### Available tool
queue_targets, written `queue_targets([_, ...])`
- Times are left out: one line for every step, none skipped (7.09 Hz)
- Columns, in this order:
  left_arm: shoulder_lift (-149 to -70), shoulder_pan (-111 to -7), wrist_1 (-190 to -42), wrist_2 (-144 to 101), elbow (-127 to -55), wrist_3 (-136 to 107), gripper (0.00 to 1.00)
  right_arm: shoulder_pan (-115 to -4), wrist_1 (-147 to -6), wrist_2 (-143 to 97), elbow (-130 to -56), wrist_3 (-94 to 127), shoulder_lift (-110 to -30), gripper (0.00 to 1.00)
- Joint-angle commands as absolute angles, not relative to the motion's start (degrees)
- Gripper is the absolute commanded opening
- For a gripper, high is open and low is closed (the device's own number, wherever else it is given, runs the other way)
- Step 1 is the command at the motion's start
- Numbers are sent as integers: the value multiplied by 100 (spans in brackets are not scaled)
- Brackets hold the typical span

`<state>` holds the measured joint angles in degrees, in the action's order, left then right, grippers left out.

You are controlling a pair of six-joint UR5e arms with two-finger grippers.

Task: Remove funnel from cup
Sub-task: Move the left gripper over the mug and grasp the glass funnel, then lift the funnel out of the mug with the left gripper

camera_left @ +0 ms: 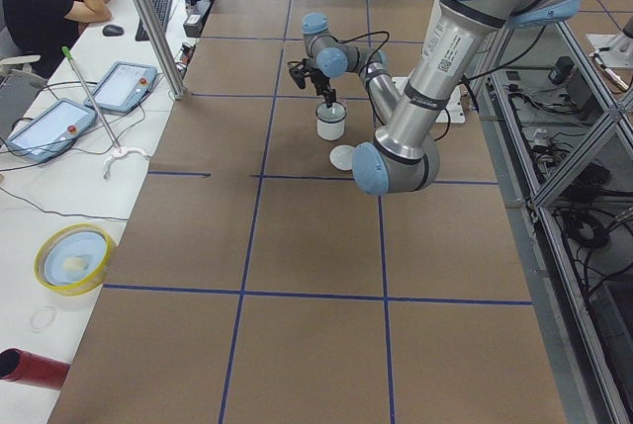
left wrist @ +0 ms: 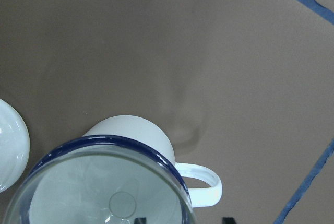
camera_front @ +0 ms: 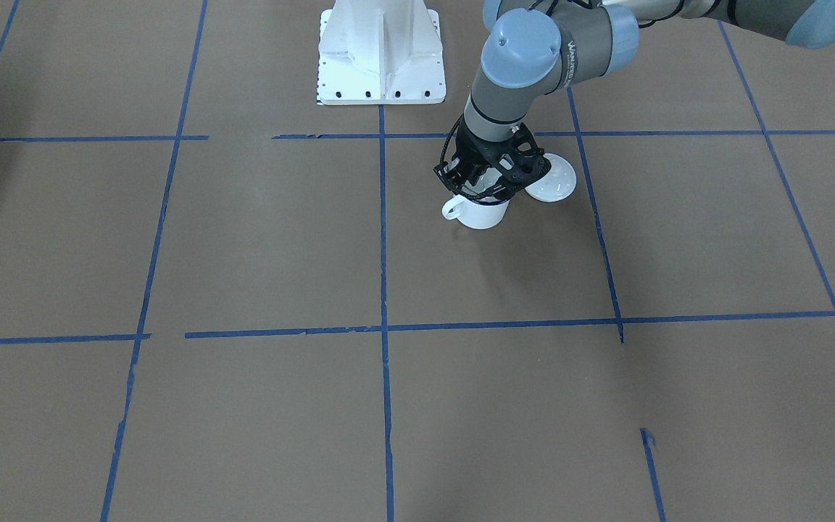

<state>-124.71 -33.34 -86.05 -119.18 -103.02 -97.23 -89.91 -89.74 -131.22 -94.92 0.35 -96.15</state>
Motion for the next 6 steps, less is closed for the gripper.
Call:
queue_targets([-12489,-3331,-8604,-11927,-10353,-9721,0,-8991,-8974,-13122,-9492,35,-9615,100])
queue_targets([-12472,-3375,-8552,-11909,-10562,-9721,0,-8991,-8974,-13122,-9492,35,-9615,100])
queue_targets([-12498,-3540,-8395,-11892,-10730,-9712,0,-8991,-8974,-13122,-9492,35,-9615,100])
queue_targets([-12585,-3672,-7959,-11848,-11088,-9703,0,-8991,-8974,-13122,-9492,35,-9615,100])
queue_targets([-12595,-4022,-7850,-11848,-11492,-9703,0,-8991,-8974,-13122,-9483,35,-9615,100])
queue_targets([-12647,-4347,-7883,-11856,-11513,-9721,0,-8991,-8974,-13122,-9492,35,-9615,100])
